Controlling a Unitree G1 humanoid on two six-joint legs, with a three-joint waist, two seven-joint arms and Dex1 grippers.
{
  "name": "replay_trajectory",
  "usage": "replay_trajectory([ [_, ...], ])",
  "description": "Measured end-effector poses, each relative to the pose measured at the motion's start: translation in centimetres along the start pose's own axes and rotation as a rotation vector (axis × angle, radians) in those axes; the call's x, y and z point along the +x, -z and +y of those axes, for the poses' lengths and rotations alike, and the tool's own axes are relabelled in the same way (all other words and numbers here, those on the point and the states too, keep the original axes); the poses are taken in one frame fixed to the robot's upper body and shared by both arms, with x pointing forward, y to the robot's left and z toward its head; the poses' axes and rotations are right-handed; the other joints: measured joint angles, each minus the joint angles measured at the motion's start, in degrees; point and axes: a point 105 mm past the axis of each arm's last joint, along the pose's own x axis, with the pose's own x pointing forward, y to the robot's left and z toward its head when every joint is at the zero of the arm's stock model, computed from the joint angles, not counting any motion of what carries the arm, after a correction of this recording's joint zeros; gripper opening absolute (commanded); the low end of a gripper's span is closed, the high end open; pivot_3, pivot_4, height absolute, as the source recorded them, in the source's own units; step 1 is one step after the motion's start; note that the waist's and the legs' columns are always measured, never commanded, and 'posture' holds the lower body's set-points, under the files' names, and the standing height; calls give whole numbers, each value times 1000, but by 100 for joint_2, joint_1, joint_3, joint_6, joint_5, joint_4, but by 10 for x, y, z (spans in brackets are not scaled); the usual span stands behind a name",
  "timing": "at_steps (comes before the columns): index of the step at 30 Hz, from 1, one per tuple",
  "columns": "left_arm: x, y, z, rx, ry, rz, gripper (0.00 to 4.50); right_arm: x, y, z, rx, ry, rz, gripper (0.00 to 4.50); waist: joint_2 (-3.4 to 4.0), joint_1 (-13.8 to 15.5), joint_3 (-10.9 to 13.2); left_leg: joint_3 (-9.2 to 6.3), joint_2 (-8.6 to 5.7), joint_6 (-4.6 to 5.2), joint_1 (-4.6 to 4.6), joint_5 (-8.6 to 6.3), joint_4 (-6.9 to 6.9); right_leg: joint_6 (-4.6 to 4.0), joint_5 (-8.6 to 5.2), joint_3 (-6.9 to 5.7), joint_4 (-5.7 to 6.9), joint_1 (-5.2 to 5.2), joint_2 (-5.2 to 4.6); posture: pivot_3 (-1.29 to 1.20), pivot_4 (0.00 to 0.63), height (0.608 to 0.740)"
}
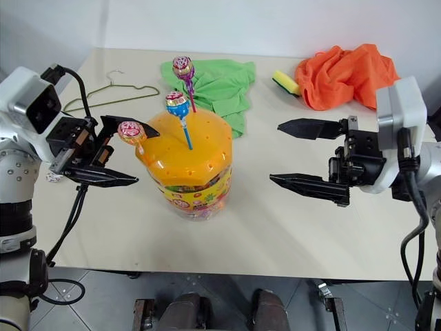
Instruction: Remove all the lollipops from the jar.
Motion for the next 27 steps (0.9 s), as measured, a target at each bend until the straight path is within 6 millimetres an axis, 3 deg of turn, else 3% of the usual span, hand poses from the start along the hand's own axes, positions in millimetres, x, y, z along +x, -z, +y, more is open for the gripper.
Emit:
replay_trajectory([
  [9, -3, -3, -1, -12, -9, 20, 72, 1, -1, 0, 5, 9, -10, 4500, 0, 5, 0, 0, 0, 0, 0, 0, 0, 0, 0, 0, -1, 0, 0, 0, 150, 740],
  [18, -3, -43, 15, 147, -136, -21, 10, 4, -10, 10, 30, -46, -82, 4500, 0, 4, 0, -6, -1, 0, 1, 0, 0, 0, 0, -1, -1, 4, 0, 0, 150, 740],
  [23, -11, -44, 33, 155, -320, 28, 10, 4, -10, 9, 36, -26, -88, 4500, 0, -1, 0, -5, 0, 0, 2, 0, 0, 0, 0, -2, -1, 5, 0, 0, 150, 740],
  [25, -24, -41, 46, 126, -478, 103, 10, 4, -10, 8, 36, -24, -93, 4500, 0, -2, 0, -6, 0, 0, 2, 0, -1, 0, 0, -2, -2, 5, 0, 0, 150, 740],
  [27, -56, -28, 65, 31, -749, 235, 10, 4, -10, 8, 35, -20, -94, 4500, 0, -1, 0, -5, -1, 0, 8, 0, -8, 0, 0, 2, -2, 5, 0, 0, 150, 740],
])
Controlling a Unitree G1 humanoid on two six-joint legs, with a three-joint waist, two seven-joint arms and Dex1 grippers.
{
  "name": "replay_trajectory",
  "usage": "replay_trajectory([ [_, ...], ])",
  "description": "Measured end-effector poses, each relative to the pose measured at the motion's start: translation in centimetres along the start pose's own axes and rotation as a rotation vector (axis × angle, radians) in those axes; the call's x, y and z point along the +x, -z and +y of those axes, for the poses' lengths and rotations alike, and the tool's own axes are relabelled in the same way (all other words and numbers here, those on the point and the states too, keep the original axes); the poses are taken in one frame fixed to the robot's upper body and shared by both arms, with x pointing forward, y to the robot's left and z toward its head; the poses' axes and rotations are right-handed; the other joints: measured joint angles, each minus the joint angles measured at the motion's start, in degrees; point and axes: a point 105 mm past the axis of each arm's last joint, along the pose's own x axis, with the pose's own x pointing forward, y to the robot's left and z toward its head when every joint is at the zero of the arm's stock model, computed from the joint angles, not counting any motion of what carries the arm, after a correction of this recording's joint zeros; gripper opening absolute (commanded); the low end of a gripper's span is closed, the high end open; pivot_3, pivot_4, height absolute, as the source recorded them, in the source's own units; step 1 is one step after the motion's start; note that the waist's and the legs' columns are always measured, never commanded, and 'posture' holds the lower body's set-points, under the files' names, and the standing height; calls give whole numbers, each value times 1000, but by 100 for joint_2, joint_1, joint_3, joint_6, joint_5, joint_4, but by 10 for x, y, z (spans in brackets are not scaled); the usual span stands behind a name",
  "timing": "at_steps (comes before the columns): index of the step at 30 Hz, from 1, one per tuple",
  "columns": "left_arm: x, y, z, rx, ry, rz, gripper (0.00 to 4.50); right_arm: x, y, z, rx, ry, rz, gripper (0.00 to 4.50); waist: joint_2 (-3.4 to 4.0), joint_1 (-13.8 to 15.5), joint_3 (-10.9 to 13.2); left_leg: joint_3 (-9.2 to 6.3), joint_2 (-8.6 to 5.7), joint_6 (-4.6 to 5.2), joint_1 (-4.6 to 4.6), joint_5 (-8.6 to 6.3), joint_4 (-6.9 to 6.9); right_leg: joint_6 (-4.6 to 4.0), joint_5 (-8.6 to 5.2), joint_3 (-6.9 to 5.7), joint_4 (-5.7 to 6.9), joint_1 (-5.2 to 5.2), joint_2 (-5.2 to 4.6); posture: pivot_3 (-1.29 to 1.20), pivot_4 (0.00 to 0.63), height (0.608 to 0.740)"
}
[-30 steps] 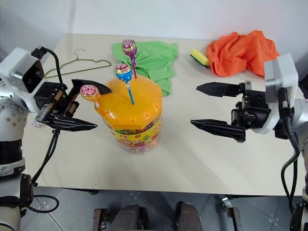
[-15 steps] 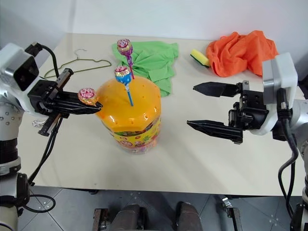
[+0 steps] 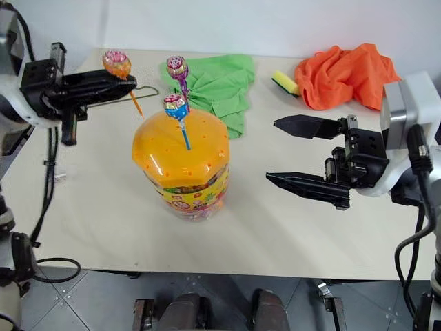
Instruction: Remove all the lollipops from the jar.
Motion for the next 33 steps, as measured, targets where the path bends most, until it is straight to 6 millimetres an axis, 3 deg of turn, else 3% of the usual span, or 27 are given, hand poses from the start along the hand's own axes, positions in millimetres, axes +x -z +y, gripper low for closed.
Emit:
replay_trajectory([
  [3, -16, 41, 38, -113, -313, 273, 10, 0, 0, 0, -5, 2, -12, 4500, 0, 1, 0, 5, -2, 0, 1, 0, -2, 0, 0, 0, 0, 0, 0, 0, 150, 740],
  [5, -23, 70, 47, -188, -421, 437, 10, 1, 0, -1, -7, 4, -22, 4500, 0, 29, 0, 5, -4, 0, -1, 0, -2, 0, 0, -1, 0, 0, 0, 0, 150, 740],
  [8, -25, 100, 50, -288, -509, 611, 10, 3, 0, -1, -3, -1, -34, 4500, -10, 68, 5, 3, -4, 0, -4, 0, 0, 0, 0, -2, 0, 0, 0, 0, 150, 740],
  [13, -26, 139, 38, -415, -533, 846, 10, 5, -1, -2, -11, -4, -40, 4500, -11, 31, 6, 7, -3, -1, -4, 0, -3, 0, 0, -2, 0, -3, 2, 0, 150, 740],
  [16, -39, 158, 39, -462, -599, 983, 10, 7, 1, -4, -7, -1, -39, 4500, -12, 13, 6, 10, -3, -1, -3, 0, -5, 0, 0, -2, 0, -5, 3, 0, 150, 740],
  [20, -50, 169, 40, -502, -638, 1077, 10, 10, 4, -5, 0, 1, -41, 4500, -12, 3, 6, 12, -3, -1, -4, 0, -7, 0, 0, -2, 0, -9, 3, 0, 150, 740],
  [23, -52, 169, 39, -540, -633, 1097, 665, 11, 3, -7, -9, 9, -38, 4500, -13, 8, 6, 12, -3, -1, -4, 0, -7, 0, 0, -1, 0, -9, 3, 0, 150, 740],
  [29, -53, 168, 36, -550, -606, 1110, 2527, 10, 3, -7, -9, 10, -39, 4500, -13, 14, 7, 11, -3, -1, -5, 0, -5, 0, 0, -1, 0, -9, 2, 0, 150, 740],
  [33, -58, 154, 38, -507, -600, 1106, 3659, 10, 3, -7, -11, 4, -32, 4500, -20, 2, 11, 11, -2, -1, -5, 0, -6, 0, 0, -1, 0, -11, 3, 0, 150, 740],
])
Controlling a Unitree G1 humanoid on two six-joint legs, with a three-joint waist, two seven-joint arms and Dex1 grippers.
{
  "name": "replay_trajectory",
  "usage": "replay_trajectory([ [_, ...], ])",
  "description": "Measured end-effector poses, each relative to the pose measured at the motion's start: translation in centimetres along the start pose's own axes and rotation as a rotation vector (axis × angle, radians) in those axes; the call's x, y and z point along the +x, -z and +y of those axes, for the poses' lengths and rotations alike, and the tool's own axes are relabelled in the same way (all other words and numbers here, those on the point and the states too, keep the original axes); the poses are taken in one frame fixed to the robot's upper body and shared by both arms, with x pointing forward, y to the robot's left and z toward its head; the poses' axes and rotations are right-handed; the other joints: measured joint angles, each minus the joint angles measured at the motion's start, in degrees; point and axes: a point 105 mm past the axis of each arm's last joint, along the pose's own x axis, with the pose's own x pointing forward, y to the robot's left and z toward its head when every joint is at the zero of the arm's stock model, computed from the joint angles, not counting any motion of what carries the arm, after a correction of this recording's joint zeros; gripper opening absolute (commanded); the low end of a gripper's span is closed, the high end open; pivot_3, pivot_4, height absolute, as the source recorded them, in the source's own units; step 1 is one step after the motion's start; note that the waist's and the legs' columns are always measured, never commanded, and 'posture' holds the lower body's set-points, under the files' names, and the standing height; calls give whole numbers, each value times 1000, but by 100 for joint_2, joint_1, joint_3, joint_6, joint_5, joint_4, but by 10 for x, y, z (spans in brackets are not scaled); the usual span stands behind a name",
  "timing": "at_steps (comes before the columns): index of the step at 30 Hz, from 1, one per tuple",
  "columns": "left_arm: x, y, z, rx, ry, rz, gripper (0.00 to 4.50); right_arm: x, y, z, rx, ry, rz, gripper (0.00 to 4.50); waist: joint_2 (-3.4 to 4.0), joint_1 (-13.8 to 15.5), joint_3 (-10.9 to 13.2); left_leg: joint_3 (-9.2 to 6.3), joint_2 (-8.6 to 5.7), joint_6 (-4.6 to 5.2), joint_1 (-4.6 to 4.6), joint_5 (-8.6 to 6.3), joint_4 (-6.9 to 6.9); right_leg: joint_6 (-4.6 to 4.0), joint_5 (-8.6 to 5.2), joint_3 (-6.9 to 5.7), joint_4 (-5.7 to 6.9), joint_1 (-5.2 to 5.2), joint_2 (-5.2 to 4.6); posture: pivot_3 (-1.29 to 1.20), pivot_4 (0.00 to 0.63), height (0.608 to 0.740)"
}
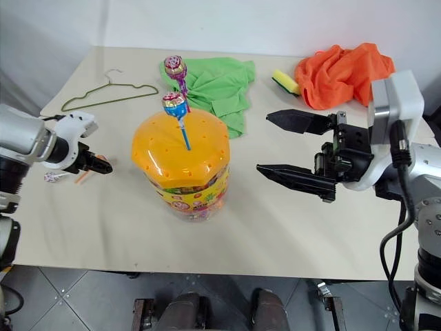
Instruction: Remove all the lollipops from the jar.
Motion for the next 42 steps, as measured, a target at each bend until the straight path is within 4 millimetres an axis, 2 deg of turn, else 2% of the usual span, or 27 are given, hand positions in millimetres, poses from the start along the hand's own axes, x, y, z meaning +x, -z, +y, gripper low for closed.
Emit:
replay_trajectory([
  [2, -15, -6, 3, 25, -8, -37, 4312, -1, -1, 0, -7, 1, 13, 4500, 0, 1, 0, 0, 0, 0, 0, 0, 0, 0, 0, 0, 0, 0, 0, 0, 150, 740],
  [3, -19, -8, 3, 38, -10, -51, 4486, -1, -1, 0, -8, 2, 16, 4500, 0, 1, 0, 0, 0, 0, 1, 0, 0, 0, 0, 1, 0, 0, 0, 0, 150, 740],
  [8, -37, -22, -10, 117, 109, -191, 4486, -3, 0, -1, 0, 9, 67, 4500, -1, 13, 0, 0, 2, 0, -1, 0, 6, 0, 0, 3, 1, 1, -2, 0, 150, 740],
  [11, -52, -30, -31, 238, 301, -398, 4486, 3, -1, -2, -2, 12, 77, 4500, -1, -3, 0, -3, 7, 0, -2, 0, 8, -1, 0, -2, 3, 0, -4, 0, 150, 740],
  [15, -69, -34, -50, 316, 512, -636, 4486, 16, 1, -1, 3, -1, 75, 4500, -1, -10, 0, 0, 6, 0, -2, 0, 12, -2, -1, -3, 6, 0, -4, 0, 150, 740],
  [17, -86, -35, -63, 377, 684, -810, 4486, 25, 4, 1, 15, -21, 77, 4500, -1, -13, 0, 0, 8, 0, -2, 0, 14, -2, -1, -4, 7, 0, -3, 0, 150, 740],
  [21, -119, -19, -80, 577, 1007, -1031, 4486, 45, 8, 7, 40, -89, 53, 4500, -1, -14, 0, 1, 6, 0, -3, 0, 19, -2, -1, -7, 10, 0, -4, 0, 150, 740],
  [24, -125, -12, -78, 611, 1061, -1068, 4486, 56, 12, 9, 39, -119, 47, 4500, -1, -4, 0, -1, 2, 0, -3, -1, 19, -2, -1, -7, 10, 1, -4, 0, 150, 740],
  [30, -117, 6, -73, 575, 1101, -1084, 4486, 93, 16, 7, 22, -238, -18, 4500, -1, -152, 0, -6, 6, 0, 0, -1, 15, -4, -2, -14, 20, -2, -3, 0, 150, 740],
  [33, -120, 12, -73, 582, 1105, -1099, 4486, 103, 20, 2, 20, -259, -25, 4500, -1, -162, 0, -11, 5, 1, -1, -1, 12, -3, -2, -16, 22, -3, -4, 0, 150, 740],
  [36, -124, 17, -74, 598, 1102, -1108, 4500, 109, 25, -2, 20, -269, -17, 3932, -1, -166, 0, -14, 5, 0, -1, -2, 9, -3, -2, -18, 22, -3, -5, 0, 150, 740],
  [42, -130, 24, -79, 617, 1115, -1129, 4500, 118, 25, -3, 23, -301, -42, 1940, -1, -185, 0, -15, 6, -1, 1, -2, 6, -4, -2, -18, 22, -3, -4, 0, 150, 740],
])
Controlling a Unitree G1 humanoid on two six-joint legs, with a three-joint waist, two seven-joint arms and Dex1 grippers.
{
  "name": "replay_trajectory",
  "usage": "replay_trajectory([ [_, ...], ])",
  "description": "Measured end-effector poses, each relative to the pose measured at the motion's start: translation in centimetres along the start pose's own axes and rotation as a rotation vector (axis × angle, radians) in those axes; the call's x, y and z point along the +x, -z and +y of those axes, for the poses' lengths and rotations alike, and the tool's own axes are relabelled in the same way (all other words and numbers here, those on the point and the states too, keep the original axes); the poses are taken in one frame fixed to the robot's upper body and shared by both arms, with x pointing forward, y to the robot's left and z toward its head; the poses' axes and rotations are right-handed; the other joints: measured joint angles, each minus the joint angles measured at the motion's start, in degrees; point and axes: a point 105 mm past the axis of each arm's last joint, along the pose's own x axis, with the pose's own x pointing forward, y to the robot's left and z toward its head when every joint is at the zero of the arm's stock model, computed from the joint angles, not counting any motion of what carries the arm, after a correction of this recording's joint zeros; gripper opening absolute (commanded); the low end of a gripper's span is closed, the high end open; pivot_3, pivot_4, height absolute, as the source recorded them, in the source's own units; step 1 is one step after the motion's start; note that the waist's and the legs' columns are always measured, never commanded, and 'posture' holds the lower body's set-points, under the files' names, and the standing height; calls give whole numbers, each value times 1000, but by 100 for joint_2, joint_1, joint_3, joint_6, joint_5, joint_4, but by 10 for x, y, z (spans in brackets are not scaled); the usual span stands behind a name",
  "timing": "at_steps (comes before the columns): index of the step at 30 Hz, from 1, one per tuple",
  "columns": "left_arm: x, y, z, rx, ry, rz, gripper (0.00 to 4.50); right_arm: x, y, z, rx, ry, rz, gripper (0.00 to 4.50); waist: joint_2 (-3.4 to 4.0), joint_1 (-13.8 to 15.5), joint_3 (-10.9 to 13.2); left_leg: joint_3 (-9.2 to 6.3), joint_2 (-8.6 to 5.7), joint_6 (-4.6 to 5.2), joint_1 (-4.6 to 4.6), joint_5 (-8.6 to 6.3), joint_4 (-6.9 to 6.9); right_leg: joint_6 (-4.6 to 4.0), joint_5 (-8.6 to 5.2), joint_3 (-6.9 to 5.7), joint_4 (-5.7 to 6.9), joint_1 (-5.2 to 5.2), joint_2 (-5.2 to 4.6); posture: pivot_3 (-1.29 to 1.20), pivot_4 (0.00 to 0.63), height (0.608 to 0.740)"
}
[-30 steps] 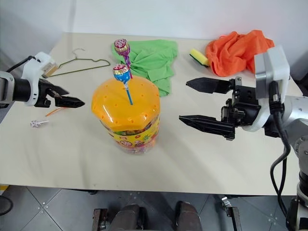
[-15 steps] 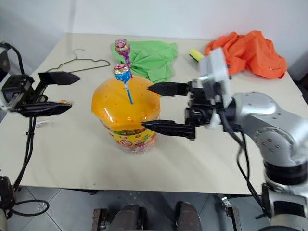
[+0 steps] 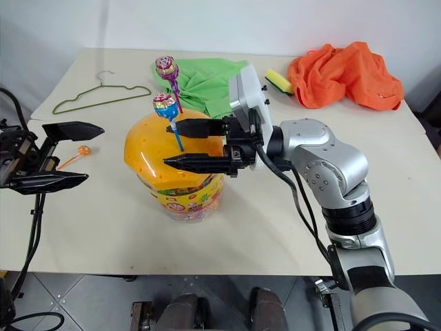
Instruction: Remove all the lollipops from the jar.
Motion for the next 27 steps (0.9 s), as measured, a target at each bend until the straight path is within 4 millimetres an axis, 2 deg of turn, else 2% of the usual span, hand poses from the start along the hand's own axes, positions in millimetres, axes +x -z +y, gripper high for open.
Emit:
replay_trajectory([
  [6, -1, -2, -1, 13, -18, -9, 4500, 0, -1, -5, -23, 4, 3, 17, 0, 0, 0, 1, 0, -1, 0, -1, -1, 0, 0, 0, 0, 0, 0, 0, 150, 740],
  [11, 0, -5, -2, 28, -9, -22, 4500, 1, -17, -8, -91, 0, -25, 17, 0, -19, 0, 0, 0, -2, 1, -1, -2, 0, 0, 0, 0, 0, 0, 0, 150, 740],
  [17, 0, -10, 3, 46, 1, -58, 4500, -15, -53, -22, -201, 107, -58, 17, 0, -18, 0, -1, -2, -2, 2, -1, -6, 0, 0, -1, 0, 0, 0, 0, 150, 740],
  [20, -1, -9, 5, 36, 6, -69, 4500, -43, -62, -31, -219, 226, 13, 17, 0, 14, 0, 0, -3, -2, 1, -1, -8, 0, 0, 0, -1, 0, -1, 0, 150, 740],
  [23, -2, -9, 4, 33, 11, -73, 4500, -83, -76, -39, -232, 412, 97, 17, 0, 35, 0, 1, -2, -2, 1, -2, -11, 0, 0, 0, -3, 0, -1, 0, 150, 740],
  [25, -3, -10, 4, 32, 8, -68, 4500, -118, -60, -41, -123, 559, 269, 17, 0, 39, 0, 0, 0, -2, 2, -2, -15, 0, 0, 0, -4, 0, -1, 0, 150, 740],
  [27, -7, -11, 3, 36, -8, -63, 4500, -163, -29, -40, 87, 740, 445, 17, -8, 38, -5, 6, 0, -1, 2, -3, -14, 0, 0, 1, -6, 1, -1, 0, 150, 740],
])
